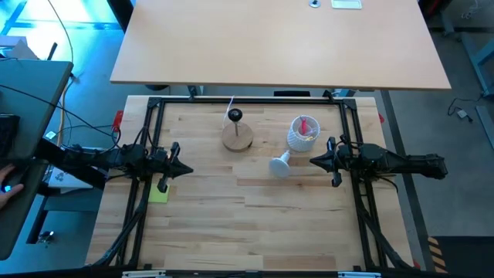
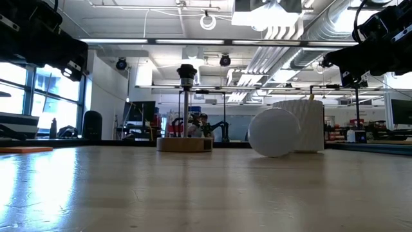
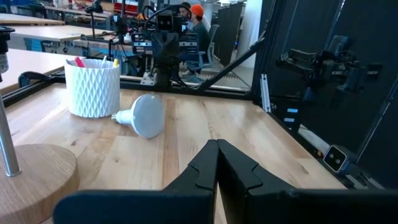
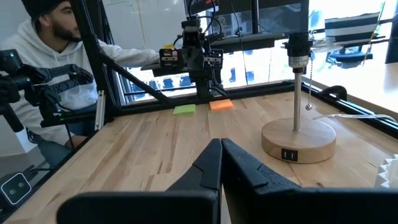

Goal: Screw lightbulb
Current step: Return to Home Position

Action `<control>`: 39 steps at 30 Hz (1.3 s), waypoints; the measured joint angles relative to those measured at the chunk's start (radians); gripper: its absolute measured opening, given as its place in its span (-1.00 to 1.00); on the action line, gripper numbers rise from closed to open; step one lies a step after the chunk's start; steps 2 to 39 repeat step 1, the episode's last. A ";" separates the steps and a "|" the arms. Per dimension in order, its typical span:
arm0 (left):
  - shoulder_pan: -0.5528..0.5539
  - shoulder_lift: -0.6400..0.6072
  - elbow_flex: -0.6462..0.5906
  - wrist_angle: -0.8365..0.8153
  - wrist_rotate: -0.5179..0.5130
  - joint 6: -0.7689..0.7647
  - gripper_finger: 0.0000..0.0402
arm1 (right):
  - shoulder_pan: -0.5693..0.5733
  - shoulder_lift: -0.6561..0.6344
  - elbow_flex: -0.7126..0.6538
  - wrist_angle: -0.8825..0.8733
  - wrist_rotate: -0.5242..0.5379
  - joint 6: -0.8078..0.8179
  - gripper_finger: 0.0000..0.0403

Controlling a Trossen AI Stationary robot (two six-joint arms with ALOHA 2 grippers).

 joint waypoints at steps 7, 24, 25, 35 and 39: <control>0.000 0.000 0.000 0.000 0.000 0.000 -1.00 | 0.000 0.000 0.000 0.000 0.000 0.000 -1.00; 0.000 0.000 0.000 0.000 0.000 0.000 -1.00 | 0.000 0.000 0.000 0.000 0.000 0.000 -1.00; 0.000 0.000 0.000 0.000 0.000 0.000 -1.00 | 0.000 0.000 0.000 0.000 0.000 0.000 -1.00; 0.000 0.000 0.000 0.000 0.000 0.000 -1.00 | 0.000 0.000 0.000 0.000 0.000 0.000 -1.00; 0.000 0.000 0.000 0.000 0.000 0.000 -1.00 | 0.000 0.000 0.000 0.000 0.000 0.000 -1.00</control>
